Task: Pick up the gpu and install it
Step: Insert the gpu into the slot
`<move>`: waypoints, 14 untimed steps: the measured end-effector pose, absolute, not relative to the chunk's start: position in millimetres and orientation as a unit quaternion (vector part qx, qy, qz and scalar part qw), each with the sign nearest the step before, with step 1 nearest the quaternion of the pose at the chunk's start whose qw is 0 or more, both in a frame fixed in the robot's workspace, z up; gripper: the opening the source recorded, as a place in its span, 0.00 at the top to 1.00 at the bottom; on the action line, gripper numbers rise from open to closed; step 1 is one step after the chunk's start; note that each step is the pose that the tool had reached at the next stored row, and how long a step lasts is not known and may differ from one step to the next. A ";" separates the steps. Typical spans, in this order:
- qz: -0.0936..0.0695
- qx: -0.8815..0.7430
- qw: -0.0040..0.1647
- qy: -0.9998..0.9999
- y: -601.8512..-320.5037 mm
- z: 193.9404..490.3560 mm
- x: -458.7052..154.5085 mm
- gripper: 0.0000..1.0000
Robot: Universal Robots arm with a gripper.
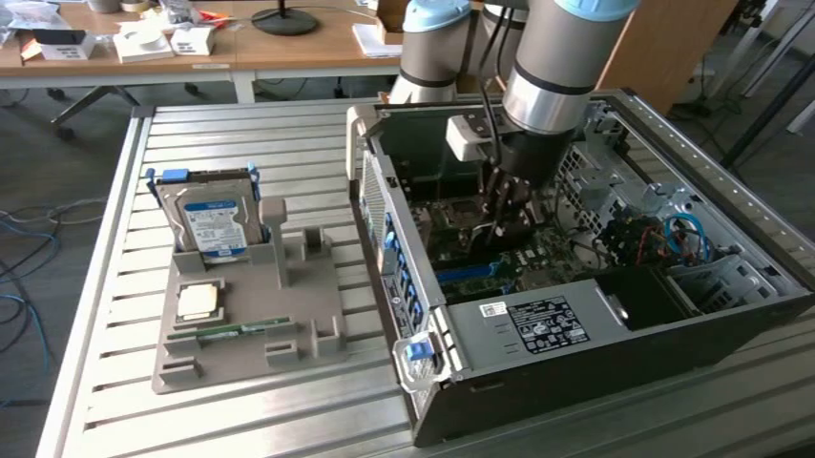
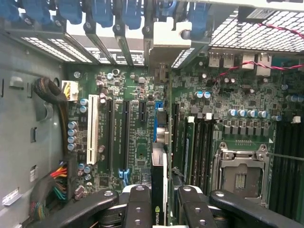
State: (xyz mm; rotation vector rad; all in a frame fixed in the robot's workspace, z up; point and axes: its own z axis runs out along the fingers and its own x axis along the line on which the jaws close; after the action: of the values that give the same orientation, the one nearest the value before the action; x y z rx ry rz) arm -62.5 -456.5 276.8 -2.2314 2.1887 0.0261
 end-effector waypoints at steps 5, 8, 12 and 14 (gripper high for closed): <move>0.008 -0.714 0.008 0.700 -456.5 274.3 -65.0 0.74; 0.008 -0.714 0.008 0.700 -456.5 271.5 -65.9 0.74; 0.008 -0.714 0.008 0.700 -456.4 270.7 -67.5 0.74; 0.008 -0.714 0.008 0.700 -456.4 270.2 -68.4 0.74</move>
State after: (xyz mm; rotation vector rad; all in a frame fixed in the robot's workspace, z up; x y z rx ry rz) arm -68.4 -456.4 270.2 -2.2317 2.1887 0.0256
